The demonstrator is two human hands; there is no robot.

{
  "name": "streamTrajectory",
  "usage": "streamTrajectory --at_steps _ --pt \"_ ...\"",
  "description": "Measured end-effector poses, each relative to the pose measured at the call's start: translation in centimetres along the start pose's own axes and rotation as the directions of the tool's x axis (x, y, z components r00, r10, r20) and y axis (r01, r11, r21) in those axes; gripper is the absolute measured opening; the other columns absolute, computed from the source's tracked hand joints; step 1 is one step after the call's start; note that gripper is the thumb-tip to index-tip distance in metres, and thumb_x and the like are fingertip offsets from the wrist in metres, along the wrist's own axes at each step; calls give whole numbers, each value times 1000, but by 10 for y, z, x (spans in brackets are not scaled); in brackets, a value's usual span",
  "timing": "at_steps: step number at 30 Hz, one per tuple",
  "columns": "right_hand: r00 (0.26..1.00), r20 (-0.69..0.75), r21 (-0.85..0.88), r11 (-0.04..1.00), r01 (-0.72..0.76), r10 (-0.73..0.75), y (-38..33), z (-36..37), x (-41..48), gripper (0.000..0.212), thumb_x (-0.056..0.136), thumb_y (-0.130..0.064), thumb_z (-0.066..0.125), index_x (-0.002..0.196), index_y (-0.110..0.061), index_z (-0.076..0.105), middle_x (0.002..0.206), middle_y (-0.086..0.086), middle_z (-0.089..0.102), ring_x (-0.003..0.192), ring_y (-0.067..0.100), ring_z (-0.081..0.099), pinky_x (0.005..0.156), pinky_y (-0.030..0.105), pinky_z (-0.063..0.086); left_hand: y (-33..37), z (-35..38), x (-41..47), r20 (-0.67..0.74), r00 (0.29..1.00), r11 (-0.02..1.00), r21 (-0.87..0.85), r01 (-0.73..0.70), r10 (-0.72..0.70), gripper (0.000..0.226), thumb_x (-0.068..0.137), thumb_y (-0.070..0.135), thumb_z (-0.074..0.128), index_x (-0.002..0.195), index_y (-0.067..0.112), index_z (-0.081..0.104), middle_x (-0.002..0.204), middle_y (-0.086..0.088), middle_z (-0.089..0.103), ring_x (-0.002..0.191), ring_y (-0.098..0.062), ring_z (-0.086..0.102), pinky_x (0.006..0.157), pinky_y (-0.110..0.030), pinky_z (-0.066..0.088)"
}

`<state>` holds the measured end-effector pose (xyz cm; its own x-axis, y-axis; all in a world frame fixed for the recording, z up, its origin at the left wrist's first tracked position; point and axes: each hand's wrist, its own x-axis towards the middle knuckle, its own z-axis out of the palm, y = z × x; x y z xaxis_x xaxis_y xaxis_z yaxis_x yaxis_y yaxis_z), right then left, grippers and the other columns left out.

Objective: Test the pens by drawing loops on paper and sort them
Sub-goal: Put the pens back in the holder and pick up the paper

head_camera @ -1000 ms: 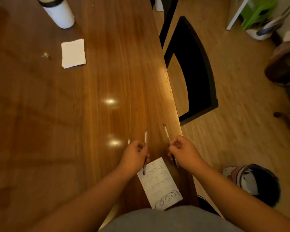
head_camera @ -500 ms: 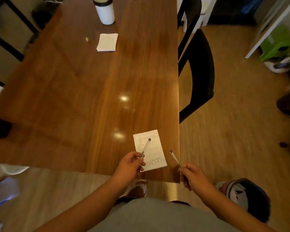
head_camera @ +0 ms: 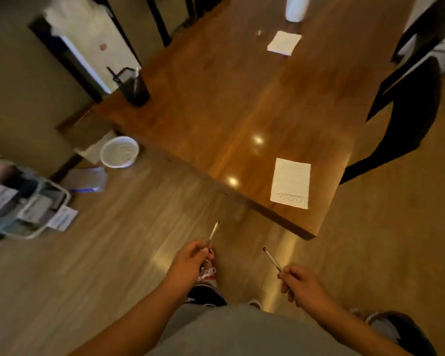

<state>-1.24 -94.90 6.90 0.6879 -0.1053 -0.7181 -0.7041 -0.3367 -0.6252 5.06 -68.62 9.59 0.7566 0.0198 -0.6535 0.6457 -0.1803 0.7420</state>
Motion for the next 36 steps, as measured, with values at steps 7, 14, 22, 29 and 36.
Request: streamTrajectory --at_steps 7,14,22,29,36 --pt "966 225 -163 972 167 -128 -94 102 27 20 98 -21 53 86 -8 64 72 6 66 56 11 56 46 18 42 -68 -118 -30 -251 962 983 -170 65 -107 19 96 2 49 93 9 66 65 1 65 53 -6 59 47 -16 44" --pt "894 395 -255 910 328 -211 -199 244 58 24 98 -16 53 75 -12 60 62 0 59 49 6 53 44 17 40 -122 -240 -25 -388 886 937 -327 126 -254 18 97 6 49 96 12 66 79 -10 66 67 -19 58 58 -29 42" --pt "891 407 -328 878 350 -203 -289 347 89 21 98 -22 54 81 -15 66 63 -3 64 50 2 57 46 13 43 -119 -358 2 -387 874 902 -416 117 -292 18 98 8 48 97 12 66 78 -6 66 66 -15 57 57 -26 42" --pt "941 313 -388 888 248 -126 -324 350 119 20 98 -17 54 87 -3 64 73 14 63 58 14 55 54 25 43 -78 -412 66 -339 900 903 -412 118 -272 18 98 9 49 97 15 66 81 -5 68 69 -15 58 60 -26 44" --pt "969 244 -441 885 151 -43 -358 332 181 22 97 -12 52 83 0 64 70 11 60 62 21 53 58 31 43 7 -456 158 -338 916 908 -414 60 -215 18 98 7 48 101 10 65 79 -6 64 66 -13 56 57 -24 42"
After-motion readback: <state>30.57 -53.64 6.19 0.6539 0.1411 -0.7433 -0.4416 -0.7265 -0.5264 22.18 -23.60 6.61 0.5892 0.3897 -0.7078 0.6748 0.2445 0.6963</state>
